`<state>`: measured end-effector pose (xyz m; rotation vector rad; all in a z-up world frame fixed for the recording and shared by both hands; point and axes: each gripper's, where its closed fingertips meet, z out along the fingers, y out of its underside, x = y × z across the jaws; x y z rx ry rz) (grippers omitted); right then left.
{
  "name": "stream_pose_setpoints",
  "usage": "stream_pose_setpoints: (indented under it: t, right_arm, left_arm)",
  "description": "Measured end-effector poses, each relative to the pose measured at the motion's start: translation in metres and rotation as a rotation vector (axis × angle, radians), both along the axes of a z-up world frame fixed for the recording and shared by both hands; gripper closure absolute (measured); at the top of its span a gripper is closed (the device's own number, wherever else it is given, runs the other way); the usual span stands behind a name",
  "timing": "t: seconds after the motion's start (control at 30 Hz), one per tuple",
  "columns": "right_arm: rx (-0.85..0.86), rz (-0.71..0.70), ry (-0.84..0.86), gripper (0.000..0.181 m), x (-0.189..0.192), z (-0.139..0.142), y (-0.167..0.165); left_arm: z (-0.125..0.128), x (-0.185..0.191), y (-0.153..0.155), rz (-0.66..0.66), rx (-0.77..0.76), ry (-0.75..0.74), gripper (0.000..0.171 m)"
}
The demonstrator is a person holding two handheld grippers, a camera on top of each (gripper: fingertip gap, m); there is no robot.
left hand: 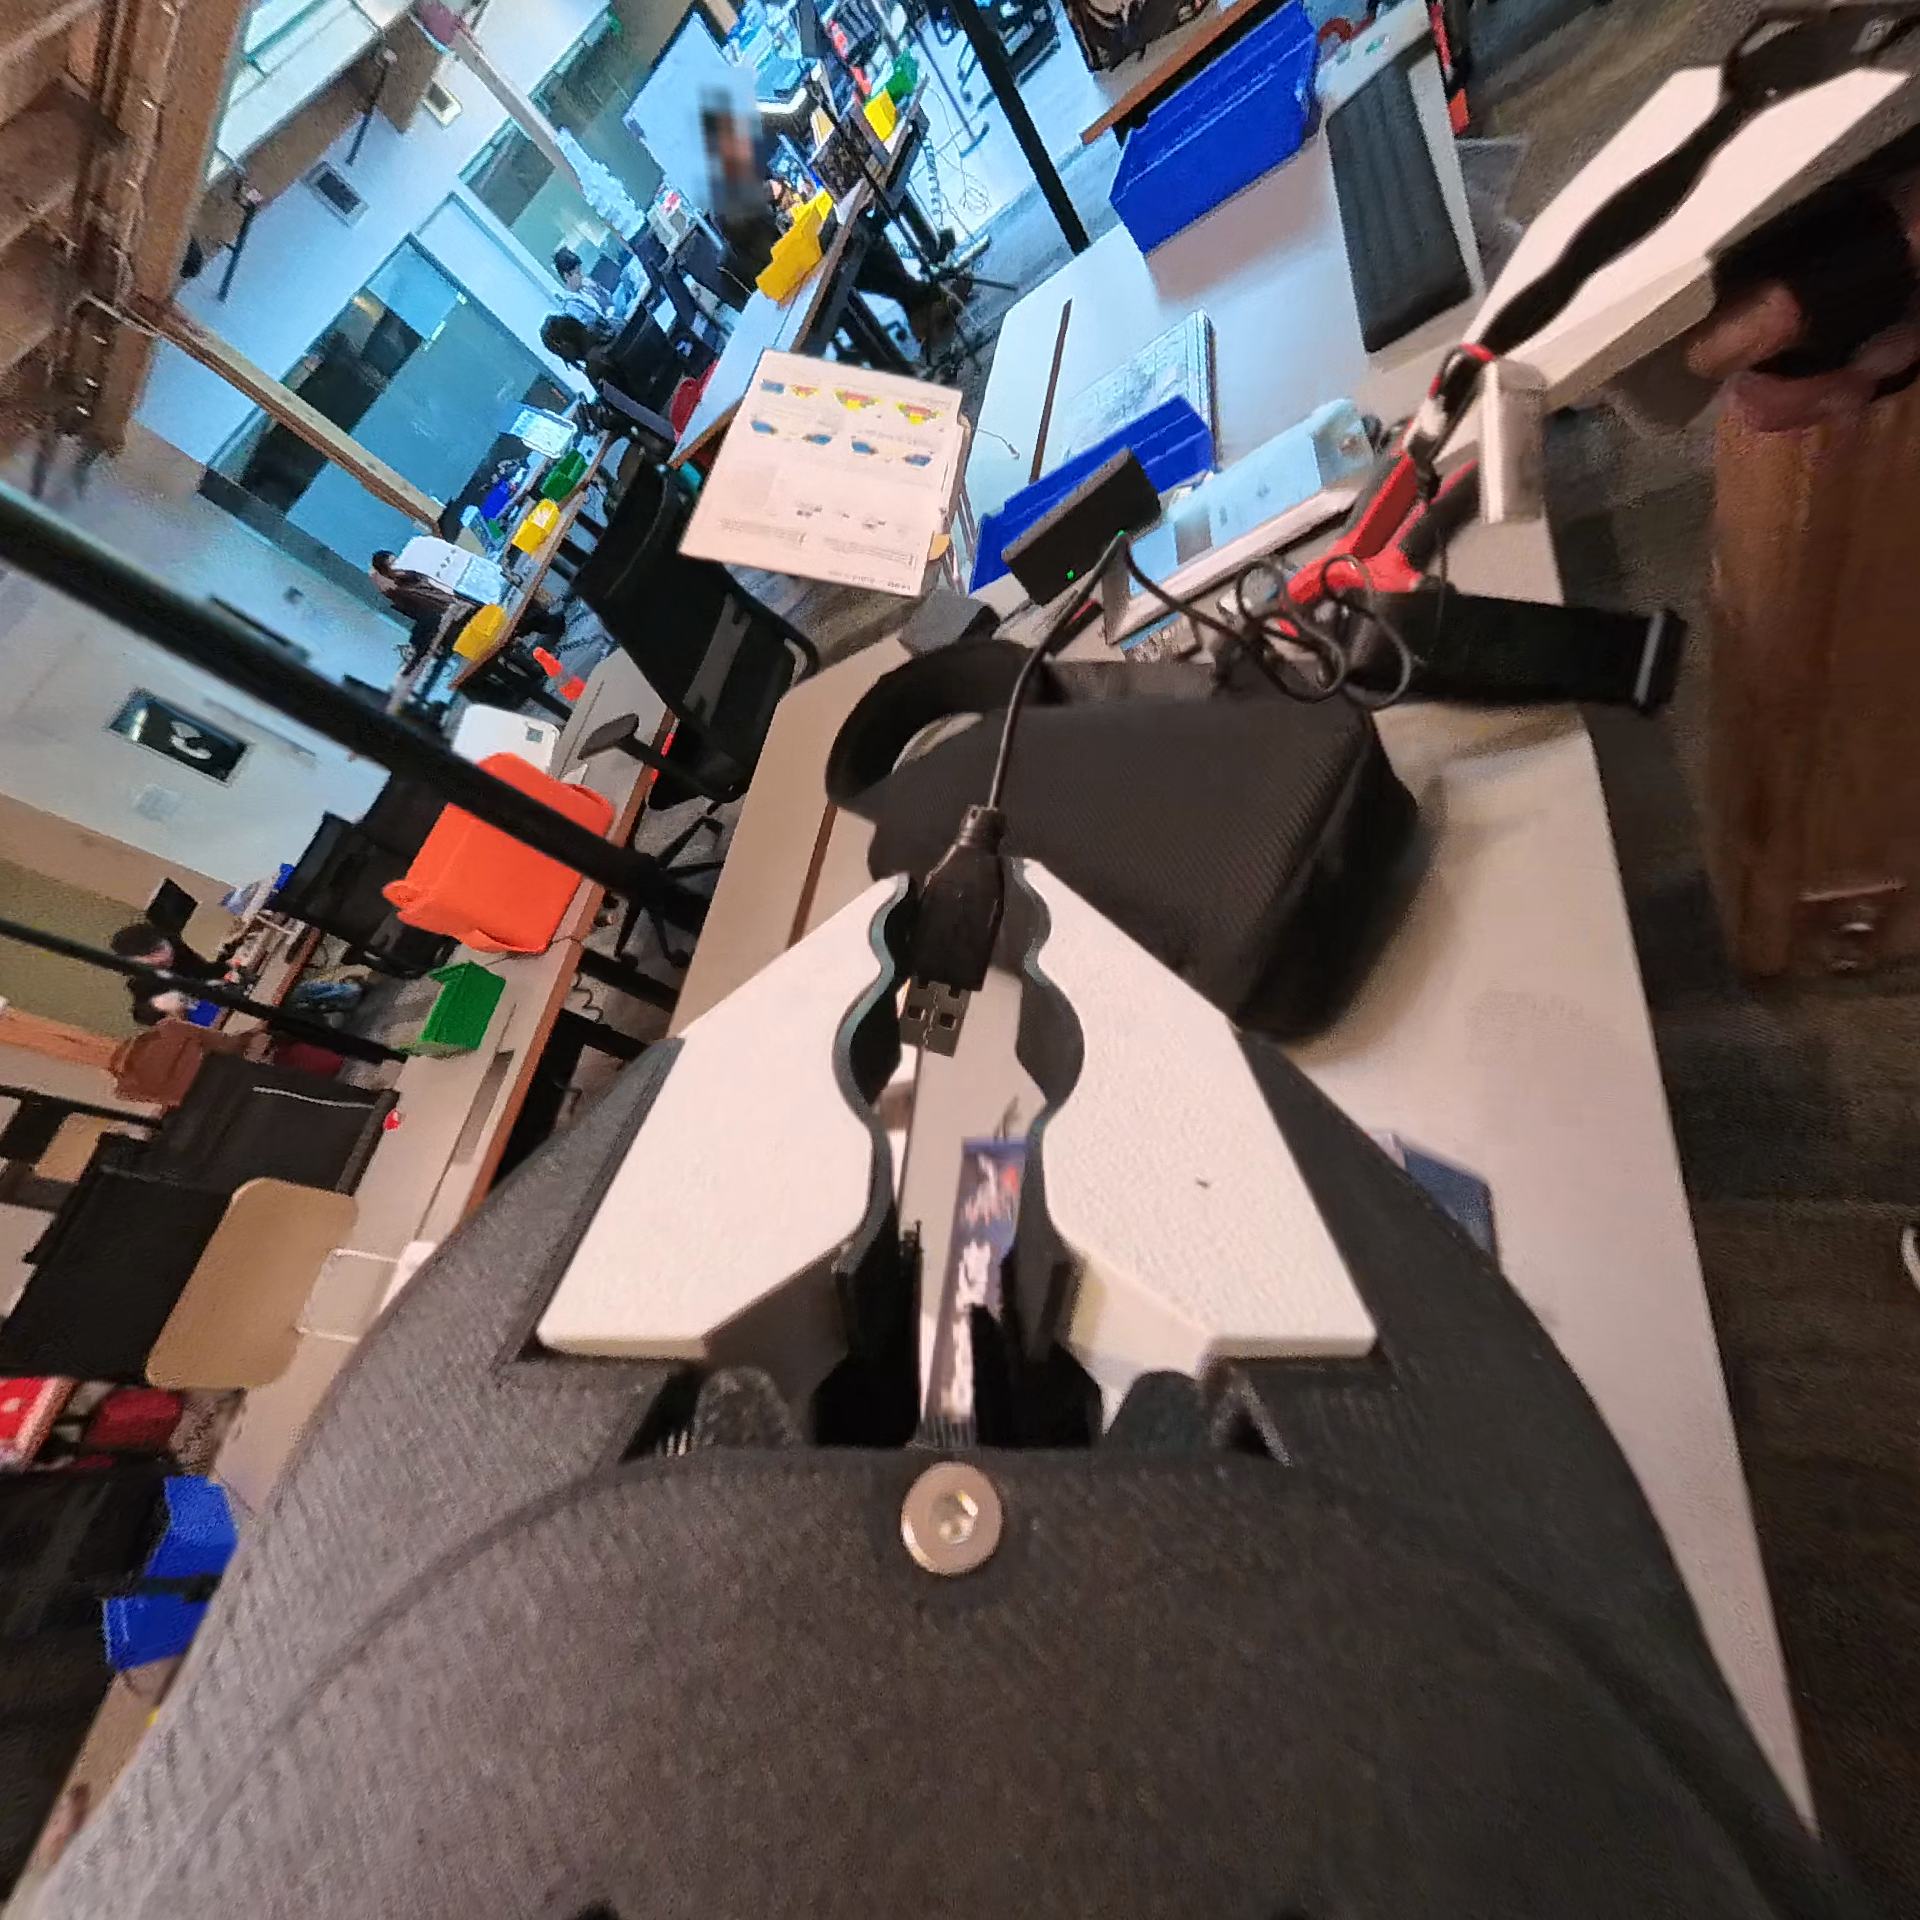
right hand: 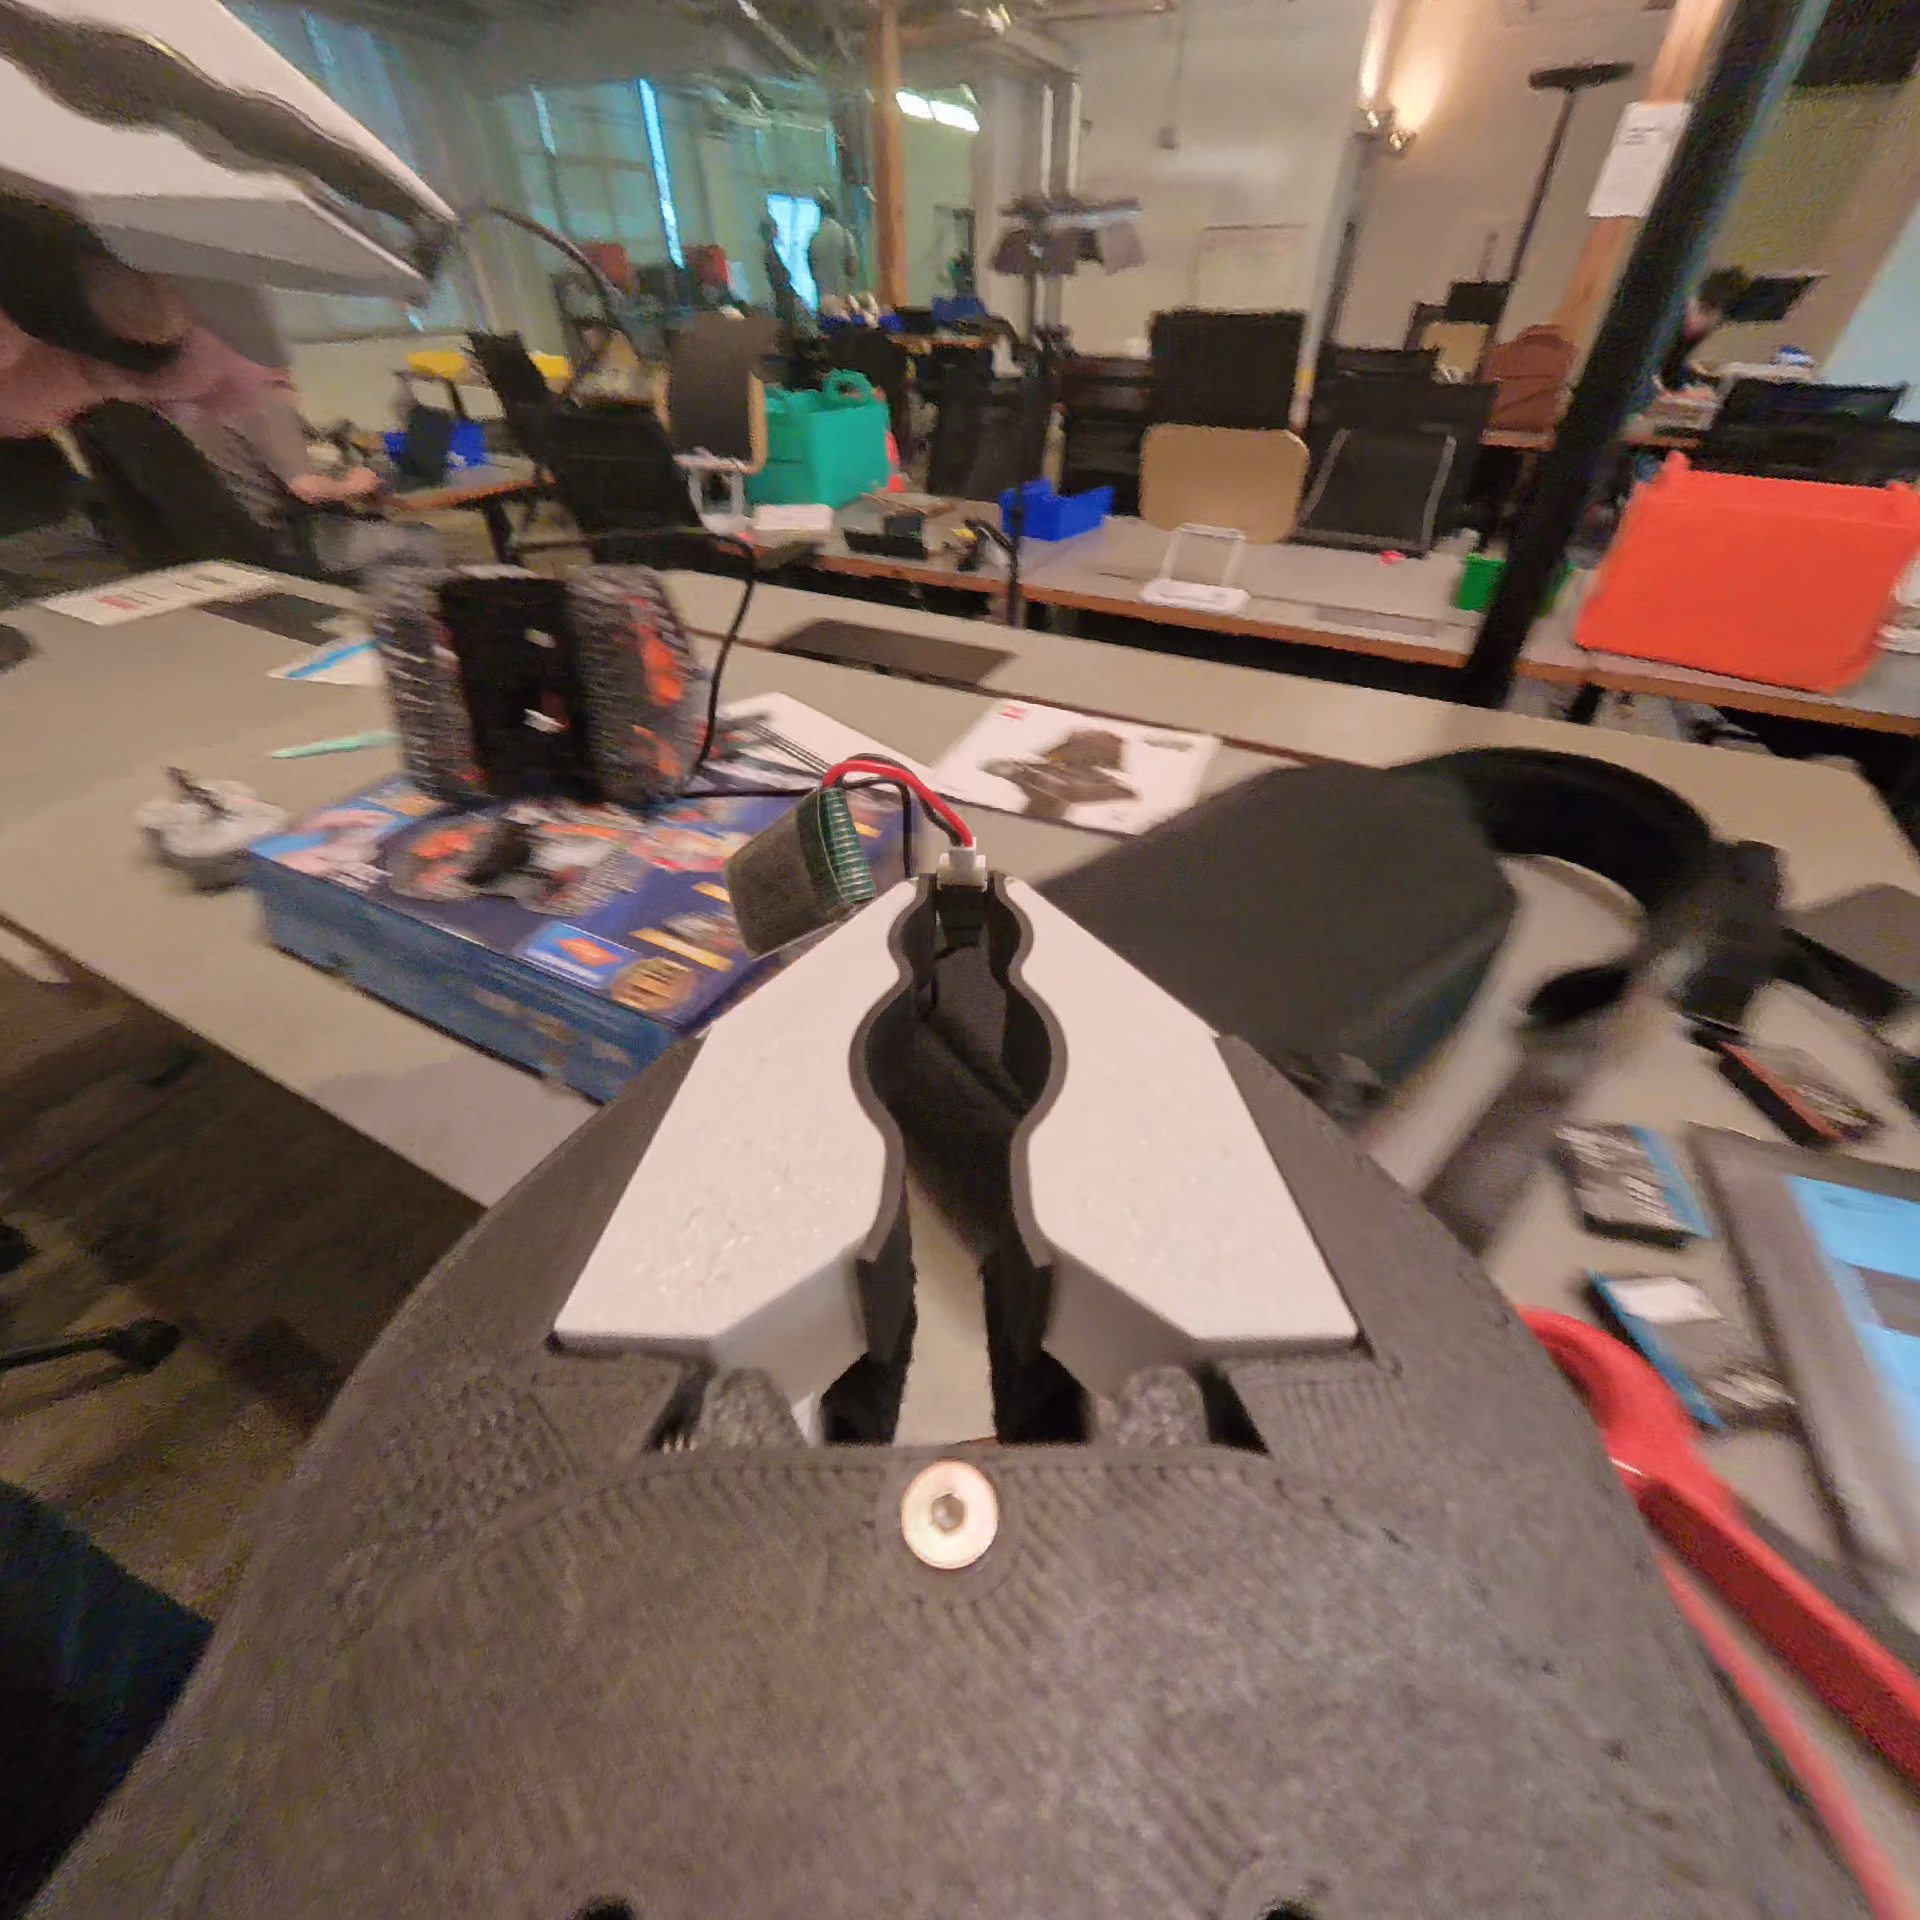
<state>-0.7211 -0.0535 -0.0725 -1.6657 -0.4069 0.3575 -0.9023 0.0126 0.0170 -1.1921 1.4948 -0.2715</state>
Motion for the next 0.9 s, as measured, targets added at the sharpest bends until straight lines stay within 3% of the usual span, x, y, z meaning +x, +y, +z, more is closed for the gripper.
stream_pose_setpoints:
  t: [0.13,0.27,0.33,0.43,0.53,0.63,0.7,0.77,0.9]
  right_arm:
    - [-0.062,-0.094,-0.086,0.175,0.103,-0.018,0.034]
    - [-0.132,-0.153,-0.183,0.174,0.175,-0.055,0.075]
    - [-0.186,-0.158,-0.207,0.174,0.196,-0.08,0.094]
    - [-0.29,-0.114,-0.25,0.173,0.205,-0.123,0.116]
    - [-0.402,-0.033,-0.265,0.15,0.201,-0.15,0.121]
    - [-0.404,-0.025,-0.26,0.137,0.205,-0.136,0.115]
    - [-0.391,-0.017,-0.173,0.118,0.204,-0.115,0.114]
    - [-0.364,-0.014,-0.144,0.12,0.202,-0.092,0.118]
    - [-0.161,-0.025,-0.17,0.139,0.179,-0.013,0.151]
  left_arm:
    - [-0.009,0.092,0.02,0.005,0.015,0.038,0.159]
    - [-0.036,0.169,0.047,0.002,0.021,0.12,0.158]
    - [-0.05,0.197,0.068,0.013,0.082,0.19,0.158]
    - [-0.082,0.233,0.097,-0.013,0.056,0.308,0.158]
    - [-0.107,0.258,0.122,-0.069,0.061,0.393,0.158]
    - [-0.117,0.277,0.144,-0.14,0.038,0.428,0.157]
    - [-0.118,0.286,0.159,-0.175,0.036,0.447,0.158]
    - [-0.12,0.293,0.165,-0.251,-0.022,0.465,0.158]
    - [-0.111,0.312,0.17,-0.382,-0.024,0.421,0.158]
